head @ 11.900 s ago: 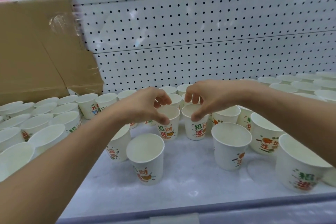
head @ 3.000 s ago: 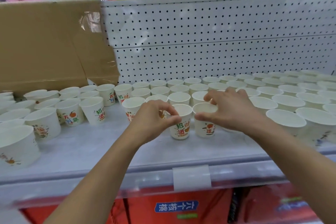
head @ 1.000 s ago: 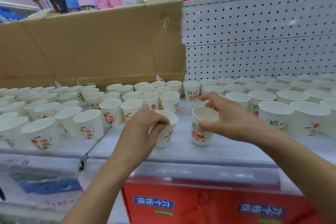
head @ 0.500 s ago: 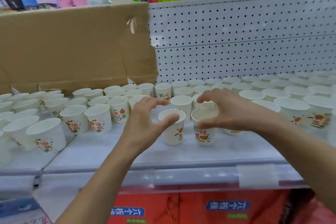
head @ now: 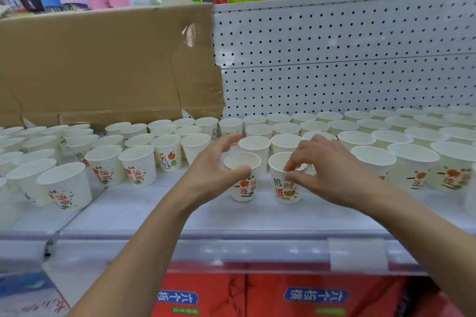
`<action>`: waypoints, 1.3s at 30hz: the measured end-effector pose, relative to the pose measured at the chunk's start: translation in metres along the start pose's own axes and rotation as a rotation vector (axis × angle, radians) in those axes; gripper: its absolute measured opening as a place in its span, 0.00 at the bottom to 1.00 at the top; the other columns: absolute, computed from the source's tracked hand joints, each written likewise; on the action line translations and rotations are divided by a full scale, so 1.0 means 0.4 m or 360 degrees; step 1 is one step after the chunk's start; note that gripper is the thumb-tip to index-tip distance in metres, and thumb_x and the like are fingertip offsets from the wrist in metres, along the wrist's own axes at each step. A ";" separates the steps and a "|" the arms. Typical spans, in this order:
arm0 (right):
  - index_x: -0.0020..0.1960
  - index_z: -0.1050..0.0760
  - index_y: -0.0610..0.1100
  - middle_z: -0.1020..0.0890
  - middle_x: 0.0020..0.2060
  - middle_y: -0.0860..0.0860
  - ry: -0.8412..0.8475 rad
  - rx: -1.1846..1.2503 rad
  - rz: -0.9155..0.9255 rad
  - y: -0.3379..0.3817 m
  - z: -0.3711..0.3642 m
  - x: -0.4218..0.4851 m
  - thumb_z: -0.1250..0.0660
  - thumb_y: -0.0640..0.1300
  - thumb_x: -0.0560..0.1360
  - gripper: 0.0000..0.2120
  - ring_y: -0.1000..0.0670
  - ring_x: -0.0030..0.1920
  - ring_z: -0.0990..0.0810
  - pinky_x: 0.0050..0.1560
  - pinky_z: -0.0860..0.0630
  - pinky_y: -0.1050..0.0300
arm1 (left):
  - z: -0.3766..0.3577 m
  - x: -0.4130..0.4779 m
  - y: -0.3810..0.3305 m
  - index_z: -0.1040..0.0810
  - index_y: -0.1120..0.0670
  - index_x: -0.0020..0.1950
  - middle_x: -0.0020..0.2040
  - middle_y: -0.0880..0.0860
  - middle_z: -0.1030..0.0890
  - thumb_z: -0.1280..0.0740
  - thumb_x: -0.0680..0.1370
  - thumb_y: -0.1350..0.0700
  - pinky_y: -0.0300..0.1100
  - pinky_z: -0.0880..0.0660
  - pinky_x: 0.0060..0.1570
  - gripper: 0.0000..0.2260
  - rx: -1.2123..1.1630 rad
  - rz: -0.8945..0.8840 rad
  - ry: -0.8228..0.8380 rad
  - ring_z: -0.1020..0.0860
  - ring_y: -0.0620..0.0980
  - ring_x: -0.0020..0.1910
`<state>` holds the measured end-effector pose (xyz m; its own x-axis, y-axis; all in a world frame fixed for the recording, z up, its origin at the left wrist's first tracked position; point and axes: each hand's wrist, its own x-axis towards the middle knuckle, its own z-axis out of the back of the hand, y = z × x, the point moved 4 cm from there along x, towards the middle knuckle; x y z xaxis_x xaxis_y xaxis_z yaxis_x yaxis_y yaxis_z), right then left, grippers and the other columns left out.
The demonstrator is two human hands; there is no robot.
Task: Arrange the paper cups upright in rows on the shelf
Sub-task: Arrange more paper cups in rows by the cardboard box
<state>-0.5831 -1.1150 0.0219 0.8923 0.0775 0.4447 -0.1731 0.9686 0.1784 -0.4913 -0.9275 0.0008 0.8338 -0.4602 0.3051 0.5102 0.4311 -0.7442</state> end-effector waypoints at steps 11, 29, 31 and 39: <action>0.47 0.19 0.55 0.20 0.44 0.57 -0.0185 -0.0007 0.0049 -0.034 -0.006 -0.012 0.31 0.52 0.75 0.04 0.53 0.49 0.31 0.48 0.43 0.57 | -0.018 -0.006 0.012 0.27 0.45 0.67 0.56 0.44 0.22 0.23 0.68 0.45 0.40 0.24 0.53 0.30 -0.0117 0.0093 -0.0233 0.24 0.39 0.53; 0.58 0.20 0.54 0.20 0.52 0.56 -0.0391 0.0096 0.0348 0.123 -0.015 0.025 0.36 0.59 0.72 0.18 0.48 0.55 0.25 0.52 0.31 0.49 | 0.066 -0.087 0.052 0.31 0.44 0.70 0.66 0.40 0.28 0.27 0.73 0.46 0.29 0.35 0.58 0.27 0.0190 -0.0126 -0.0514 0.30 0.38 0.62; 0.60 0.22 0.54 0.20 0.54 0.56 -0.0292 0.0219 0.0442 0.201 -0.052 0.076 0.36 0.57 0.73 0.17 0.49 0.56 0.27 0.54 0.31 0.50 | 0.142 -0.111 0.096 0.29 0.48 0.69 0.67 0.45 0.27 0.29 0.75 0.51 0.33 0.38 0.63 0.24 0.0427 -0.0174 -0.0749 0.32 0.42 0.65; 0.65 0.30 0.44 0.26 0.64 0.46 0.0241 -0.0575 0.0167 0.297 -0.239 0.356 0.40 0.42 0.78 0.16 0.43 0.66 0.34 0.62 0.37 0.48 | 0.322 -0.067 0.257 0.26 0.53 0.67 0.64 0.53 0.22 0.36 0.79 0.54 0.48 0.34 0.62 0.16 0.1227 0.0190 -0.0564 0.29 0.54 0.64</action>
<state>-0.4368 -0.9662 0.0223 0.9337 0.1879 0.3049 -0.1327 0.9722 -0.1929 -0.4341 -0.7709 -0.0074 0.8424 -0.1636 0.5134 0.3084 0.9277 -0.2104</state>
